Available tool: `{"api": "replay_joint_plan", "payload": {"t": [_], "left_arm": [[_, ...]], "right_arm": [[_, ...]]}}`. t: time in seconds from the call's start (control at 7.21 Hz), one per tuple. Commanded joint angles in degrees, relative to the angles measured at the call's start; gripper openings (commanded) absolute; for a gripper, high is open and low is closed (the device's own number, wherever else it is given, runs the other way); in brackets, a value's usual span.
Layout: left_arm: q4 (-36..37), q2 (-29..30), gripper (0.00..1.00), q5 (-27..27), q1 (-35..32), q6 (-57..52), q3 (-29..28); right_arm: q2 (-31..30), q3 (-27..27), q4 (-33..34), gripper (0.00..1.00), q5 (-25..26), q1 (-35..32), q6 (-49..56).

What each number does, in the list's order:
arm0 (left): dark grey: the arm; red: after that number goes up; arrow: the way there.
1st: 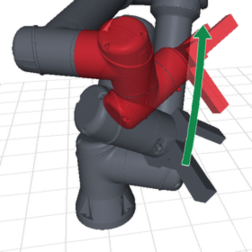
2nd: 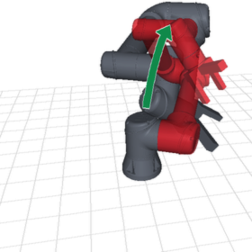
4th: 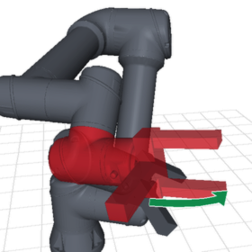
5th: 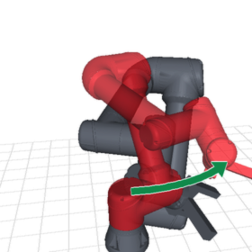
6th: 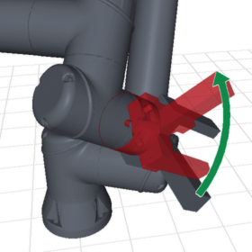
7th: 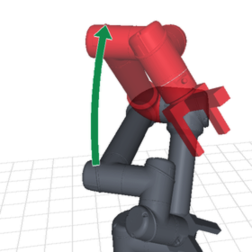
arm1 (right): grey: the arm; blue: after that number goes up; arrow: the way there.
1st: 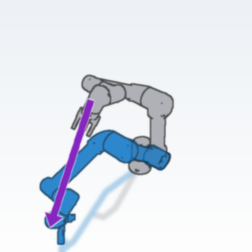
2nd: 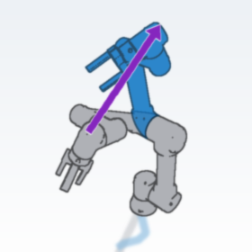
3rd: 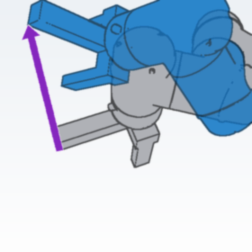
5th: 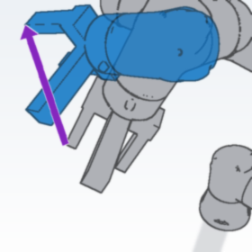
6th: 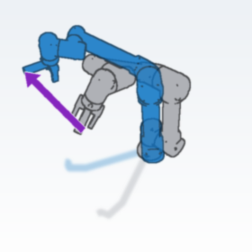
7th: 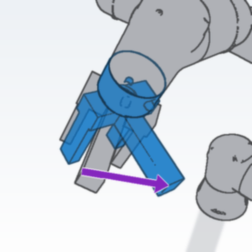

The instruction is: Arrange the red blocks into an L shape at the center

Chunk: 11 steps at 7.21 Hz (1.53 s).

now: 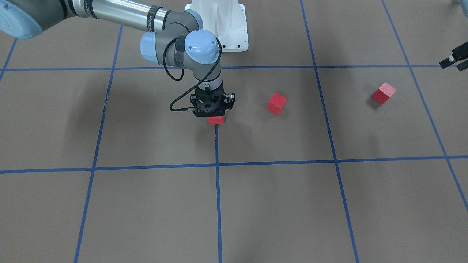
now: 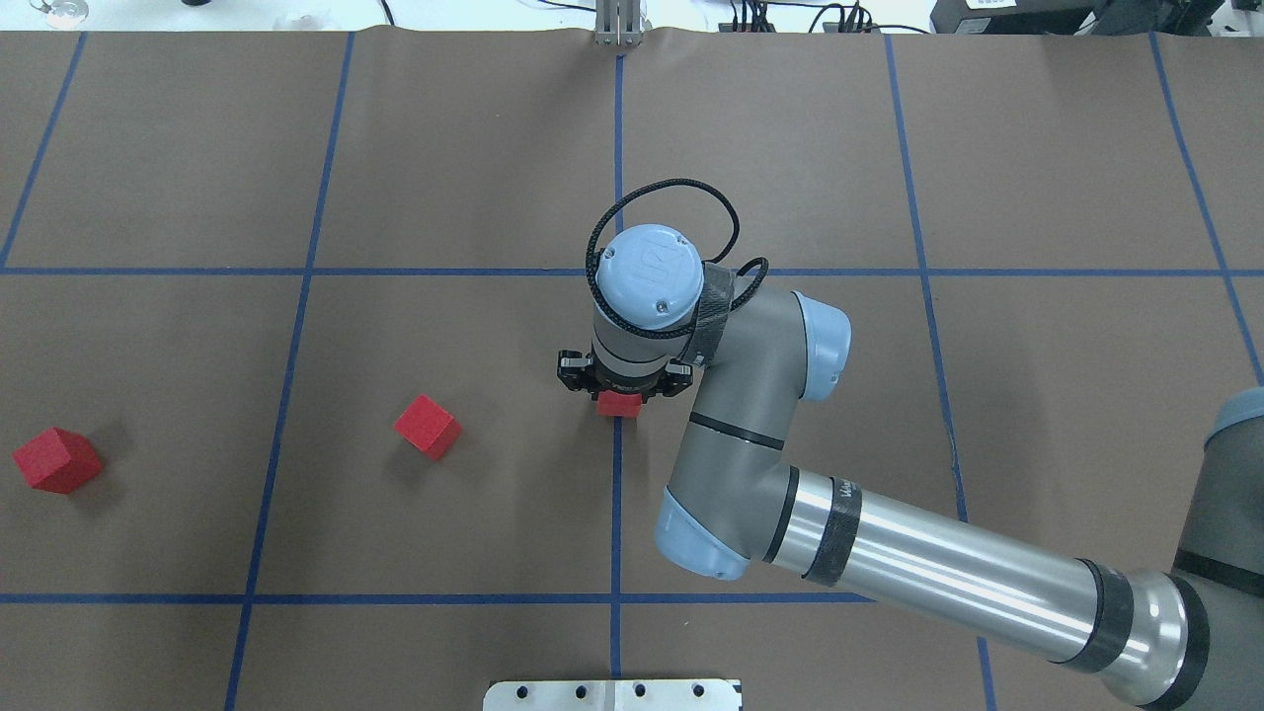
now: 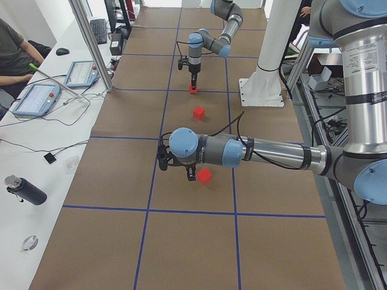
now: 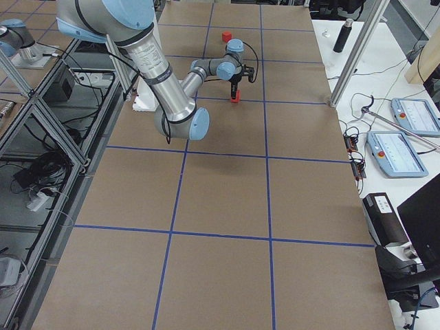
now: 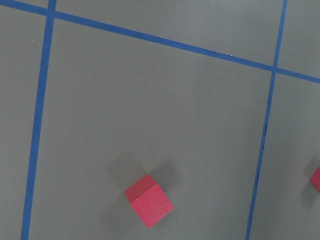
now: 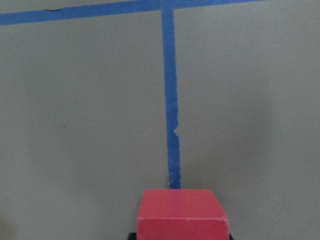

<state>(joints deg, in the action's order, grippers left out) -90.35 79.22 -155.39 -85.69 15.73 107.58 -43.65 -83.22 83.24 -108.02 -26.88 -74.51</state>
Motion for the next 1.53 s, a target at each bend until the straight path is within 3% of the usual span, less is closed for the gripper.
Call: {"api": "replay_joint_plan", "payload": {"t": [0.0,0.28,0.56,0.69,0.83,0.97,1.39], "left_arm": [[0.0,0.1,1.0,0.0,0.0,0.1,0.0],[0.0,3.5,1.0,0.0,1.6,8.5,0.6],[0.2,9.3,1.0,0.5,8.7,24.2,2.3],[0.2,10.9,1.0,4.6,14.3,28.9,5.5],[0.3,16.2,1.0,9.8,20.7,36.0,6.4],[0.3,20.7,1.0,14.0,28.1,50.1,6.2],[-6.7,26.7,1.0,25.2,42.6,77.5,4.2]], "right_arm": [[0.1,0.1,0.1,0.98,0.9,0.5,0.2],[-0.1,0.0,0.0,1.0,1.4,0.5,0.4],[-0.6,-2.7,0.3,1.0,-1.0,-1.9,0.9],[-2.3,-6.0,0.5,1.0,-5.3,-5.5,0.9],[-7.4,-11.7,0.3,1.0,-8.5,-9.0,1.0],[-12.2,-16.0,0.3,1.0,-11.0,-12.0,2.8],[-21.1,-18.7,-0.3,1.0,-14.6,-17.1,11.0]]}}
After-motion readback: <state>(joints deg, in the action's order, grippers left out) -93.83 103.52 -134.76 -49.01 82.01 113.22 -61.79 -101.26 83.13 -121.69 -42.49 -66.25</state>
